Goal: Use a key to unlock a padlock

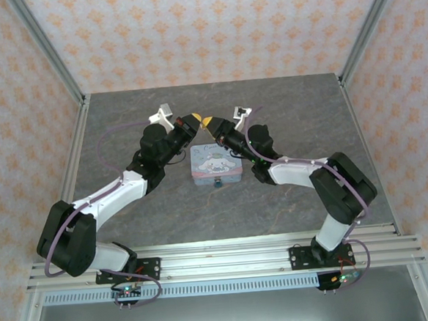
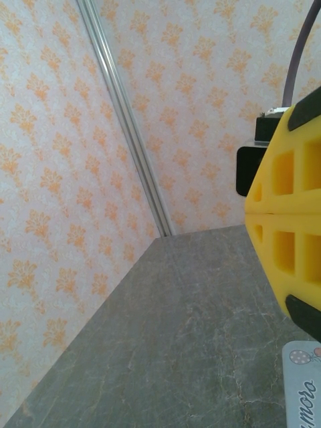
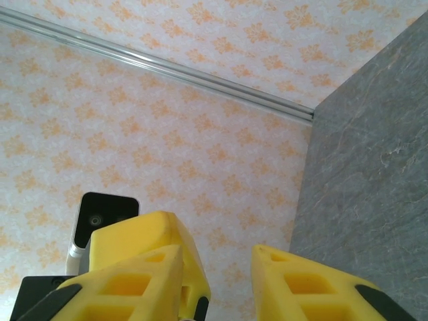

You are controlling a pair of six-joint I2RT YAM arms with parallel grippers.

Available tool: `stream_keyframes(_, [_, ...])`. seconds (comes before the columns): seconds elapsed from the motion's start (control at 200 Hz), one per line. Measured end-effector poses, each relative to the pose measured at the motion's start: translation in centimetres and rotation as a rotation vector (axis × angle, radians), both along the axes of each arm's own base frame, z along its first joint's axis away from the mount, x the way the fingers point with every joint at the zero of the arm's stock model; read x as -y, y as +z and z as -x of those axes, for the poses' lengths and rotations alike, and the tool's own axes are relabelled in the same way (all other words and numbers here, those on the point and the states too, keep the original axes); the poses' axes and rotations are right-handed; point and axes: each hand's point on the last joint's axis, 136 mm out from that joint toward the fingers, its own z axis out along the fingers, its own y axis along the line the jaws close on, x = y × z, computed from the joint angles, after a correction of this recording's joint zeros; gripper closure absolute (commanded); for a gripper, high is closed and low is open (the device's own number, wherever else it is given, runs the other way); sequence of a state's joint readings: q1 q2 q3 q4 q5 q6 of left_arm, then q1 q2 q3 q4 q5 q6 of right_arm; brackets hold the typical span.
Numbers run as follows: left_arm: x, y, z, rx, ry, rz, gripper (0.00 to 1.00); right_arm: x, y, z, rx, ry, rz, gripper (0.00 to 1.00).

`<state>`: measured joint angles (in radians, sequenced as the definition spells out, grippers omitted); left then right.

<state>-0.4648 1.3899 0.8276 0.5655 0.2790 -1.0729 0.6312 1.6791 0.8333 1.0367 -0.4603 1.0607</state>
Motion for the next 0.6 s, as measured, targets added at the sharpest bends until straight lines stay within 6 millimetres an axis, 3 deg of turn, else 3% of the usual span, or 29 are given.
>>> stream_keyframes(0.601, [0.01,-0.01,0.0,0.0,0.0,0.0,1.0,0.09,0.38,0.99,0.0,0.035,-0.06,0.73])
